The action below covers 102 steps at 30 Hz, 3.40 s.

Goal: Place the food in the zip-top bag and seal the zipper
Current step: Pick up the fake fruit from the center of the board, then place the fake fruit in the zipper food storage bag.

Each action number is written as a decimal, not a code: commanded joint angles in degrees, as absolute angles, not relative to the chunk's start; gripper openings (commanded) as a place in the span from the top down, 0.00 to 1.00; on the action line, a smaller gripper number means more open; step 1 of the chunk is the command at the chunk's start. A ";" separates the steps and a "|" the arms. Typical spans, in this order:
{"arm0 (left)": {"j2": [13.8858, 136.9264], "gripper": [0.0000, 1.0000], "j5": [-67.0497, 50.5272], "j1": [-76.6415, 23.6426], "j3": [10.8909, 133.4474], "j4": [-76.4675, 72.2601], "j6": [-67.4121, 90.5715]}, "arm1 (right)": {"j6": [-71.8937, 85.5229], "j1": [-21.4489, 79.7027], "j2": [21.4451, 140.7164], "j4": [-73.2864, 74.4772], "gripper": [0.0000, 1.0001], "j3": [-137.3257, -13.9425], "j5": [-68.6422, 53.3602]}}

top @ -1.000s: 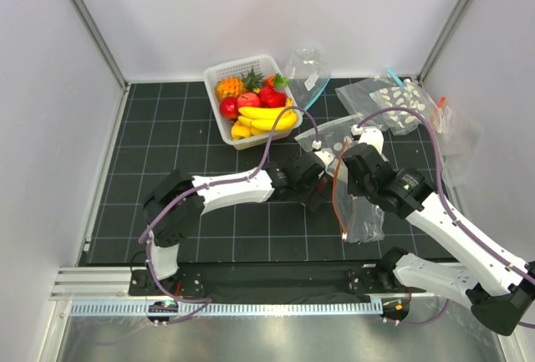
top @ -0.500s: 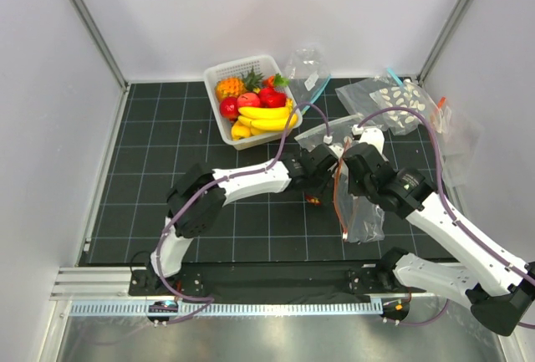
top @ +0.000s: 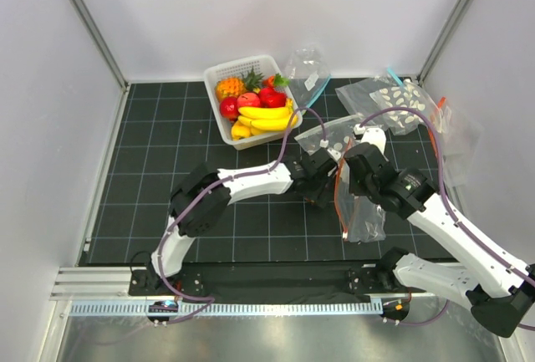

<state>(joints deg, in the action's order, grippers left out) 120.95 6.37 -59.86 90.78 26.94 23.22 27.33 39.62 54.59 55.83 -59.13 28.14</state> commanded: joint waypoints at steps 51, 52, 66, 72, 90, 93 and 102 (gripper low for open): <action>91.84 0.55 -9.68 -60.91 69.69 -0.18 37.71 | 29.18 39.20 52.91 51.77 0.99 -62.75 15.56; 92.11 0.54 -8.88 -61.00 70.57 1.22 37.36 | 29.09 39.20 52.82 51.77 0.99 -62.93 15.47; 97.38 0.38 -0.53 -62.66 77.96 12.30 34.63 | 29.09 39.20 53.44 51.95 0.99 -62.49 16.43; 95.01 0.05 2.02 -63.72 77.26 13.27 33.49 | 30.67 39.20 51.51 49.40 0.99 -59.16 18.45; 81.50 0.00 2.99 -63.72 76.47 21.53 32.52 | 36.12 39.11 46.76 42.89 0.99 -51.68 19.42; 78.06 0.00 1.67 -63.63 75.24 21.01 35.66 | 36.12 39.11 46.32 43.15 0.99 -52.20 19.25; 68.65 0.00 -13.59 -63.72 73.57 16.63 48.76 | 36.74 39.11 45.09 44.47 0.99 -53.52 20.04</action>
<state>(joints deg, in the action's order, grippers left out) 70.94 -4.56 -63.53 74.98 20.25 42.09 35.57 38.92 46.24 46.02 -51.42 18.79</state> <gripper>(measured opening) 0.996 0.063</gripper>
